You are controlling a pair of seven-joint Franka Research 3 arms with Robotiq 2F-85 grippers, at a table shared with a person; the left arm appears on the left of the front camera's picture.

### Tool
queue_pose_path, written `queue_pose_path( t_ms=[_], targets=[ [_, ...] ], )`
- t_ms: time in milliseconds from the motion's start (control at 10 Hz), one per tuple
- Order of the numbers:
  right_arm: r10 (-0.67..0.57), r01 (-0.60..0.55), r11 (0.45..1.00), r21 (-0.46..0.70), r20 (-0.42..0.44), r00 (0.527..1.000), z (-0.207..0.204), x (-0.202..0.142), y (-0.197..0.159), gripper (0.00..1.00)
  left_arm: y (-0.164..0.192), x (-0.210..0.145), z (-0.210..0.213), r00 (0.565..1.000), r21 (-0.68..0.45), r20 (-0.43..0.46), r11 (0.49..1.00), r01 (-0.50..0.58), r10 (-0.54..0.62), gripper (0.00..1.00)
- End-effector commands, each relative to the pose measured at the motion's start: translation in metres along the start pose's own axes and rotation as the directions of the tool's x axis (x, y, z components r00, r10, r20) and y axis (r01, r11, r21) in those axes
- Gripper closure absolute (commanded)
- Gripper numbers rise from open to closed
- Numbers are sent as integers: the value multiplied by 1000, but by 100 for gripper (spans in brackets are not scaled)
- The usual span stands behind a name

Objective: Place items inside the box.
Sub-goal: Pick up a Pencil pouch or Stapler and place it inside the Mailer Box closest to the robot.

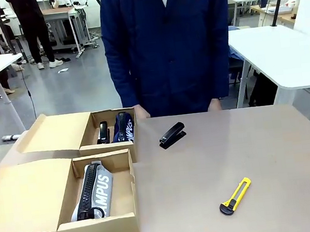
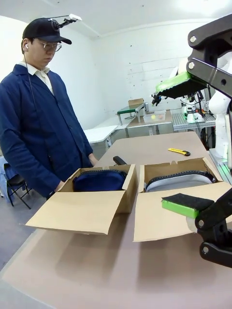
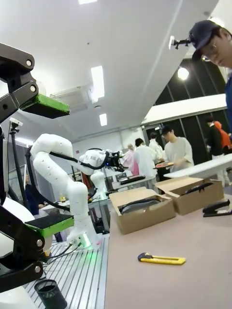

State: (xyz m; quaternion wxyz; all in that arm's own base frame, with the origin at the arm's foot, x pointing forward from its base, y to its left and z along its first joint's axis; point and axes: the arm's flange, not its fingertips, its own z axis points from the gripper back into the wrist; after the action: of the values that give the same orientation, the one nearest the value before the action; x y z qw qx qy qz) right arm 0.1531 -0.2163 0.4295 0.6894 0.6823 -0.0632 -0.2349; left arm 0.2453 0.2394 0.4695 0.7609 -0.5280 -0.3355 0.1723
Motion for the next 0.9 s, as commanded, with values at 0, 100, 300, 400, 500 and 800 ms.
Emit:
queue_pose_path(
  t_ms=[0, 100, 300, 400, 500, 800],
  targets=[
    [-24, 24, 1000, 13, 3, 1000, -3, -4, 4, 0, -2, 1, -1, 1000, -25, 15, 1000, 14, -13, 0],
    [-24, 24, 1000, 13, 3, 1000, -3, -4, 4, 0, -2, 1, -1, 1000, -25, 15, 1000, 14, -13, 0],
    [-24, 24, 1000, 13, 3, 1000, -3, -4, 4, 0, -2, 1, -1, 1000, -25, 15, 1000, 14, -13, 0],
    [-24, 24, 1000, 13, 3, 1000, -3, -4, 4, 0, -2, 1, -1, 1000, -25, 15, 1000, 14, -13, 0],
    [-24, 24, 1000, 13, 3, 1000, -3, -4, 4, 0, -2, 1, -1, 1000, -25, 15, 1000, 14, -13, 0],
    [-24, 24, 1000, 13, 3, 1000, -3, -4, 4, 0, -2, 1, -1, 1000, -25, 15, 1000, 14, -13, 0]
  ],
)
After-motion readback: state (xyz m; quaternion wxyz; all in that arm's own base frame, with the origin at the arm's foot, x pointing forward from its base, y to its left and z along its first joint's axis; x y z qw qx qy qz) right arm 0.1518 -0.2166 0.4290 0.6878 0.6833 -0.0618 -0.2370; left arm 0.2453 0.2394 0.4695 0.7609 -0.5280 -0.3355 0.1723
